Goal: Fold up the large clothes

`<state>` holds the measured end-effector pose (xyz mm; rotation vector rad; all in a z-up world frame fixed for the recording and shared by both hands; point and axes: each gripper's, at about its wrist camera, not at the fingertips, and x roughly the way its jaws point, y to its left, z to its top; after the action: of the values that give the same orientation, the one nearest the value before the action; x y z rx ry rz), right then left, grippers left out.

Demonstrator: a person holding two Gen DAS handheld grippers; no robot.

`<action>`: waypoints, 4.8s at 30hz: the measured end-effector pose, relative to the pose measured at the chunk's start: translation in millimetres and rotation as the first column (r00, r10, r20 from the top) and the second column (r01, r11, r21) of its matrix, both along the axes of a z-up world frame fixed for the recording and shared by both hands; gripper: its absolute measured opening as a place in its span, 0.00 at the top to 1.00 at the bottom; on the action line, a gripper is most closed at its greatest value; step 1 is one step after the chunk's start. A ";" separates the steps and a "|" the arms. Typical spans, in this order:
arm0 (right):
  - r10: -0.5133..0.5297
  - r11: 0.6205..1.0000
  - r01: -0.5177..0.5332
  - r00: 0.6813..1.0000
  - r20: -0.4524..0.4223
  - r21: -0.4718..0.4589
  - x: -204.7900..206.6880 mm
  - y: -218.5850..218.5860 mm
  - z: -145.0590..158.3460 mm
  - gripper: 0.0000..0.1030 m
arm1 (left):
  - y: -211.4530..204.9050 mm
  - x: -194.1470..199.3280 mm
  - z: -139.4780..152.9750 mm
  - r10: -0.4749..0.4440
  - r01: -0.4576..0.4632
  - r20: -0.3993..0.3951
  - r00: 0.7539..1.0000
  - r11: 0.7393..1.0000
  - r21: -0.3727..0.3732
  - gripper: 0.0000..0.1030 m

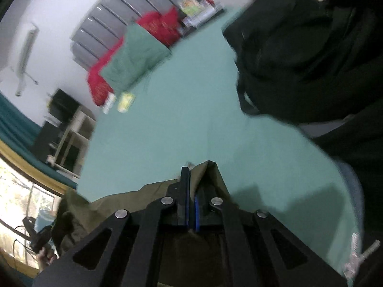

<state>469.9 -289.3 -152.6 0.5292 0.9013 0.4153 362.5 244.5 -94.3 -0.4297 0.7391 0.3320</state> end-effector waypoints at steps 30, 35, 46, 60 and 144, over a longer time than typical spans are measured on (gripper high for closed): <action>0.787 0.516 -0.590 0.613 0.072 -0.621 -146.1 139.4 6.6 0.88 | -209.8 16.6 -41.7 -0.722 0.771 -0.270 0.637 0.604 0.205 0.34; 0.758 0.573 -0.500 0.624 0.189 -0.649 -136.1 144.0 27.7 0.97 | -216.8 31.3 -58.7 -0.745 0.812 -0.326 0.582 0.551 0.193 0.74; 0.717 0.590 -0.391 0.655 0.236 -0.707 -40.8 210.5 55.3 0.98 | -157.1 78.1 -24.3 -0.479 0.526 -0.220 0.850 0.747 0.408 1.00; 0.466 0.716 -0.209 0.854 0.233 -0.666 -27.1 124.5 40.2 0.38 | -138.6 66.1 -84.9 -0.548 0.724 -0.497 0.672 0.627 0.288 0.40; -0.014 0.999 0.016 0.997 -0.075 0.035 -294.9 -80.1 -64.2 0.00 | -336.4 -202.7 -40.8 -0.374 0.376 -0.045 0.926 0.926 0.042 0.50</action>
<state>175.0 -369.4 -216.8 0.5868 0.9624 0.4008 159.8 -91.9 -135.1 -0.2268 0.8292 -0.0027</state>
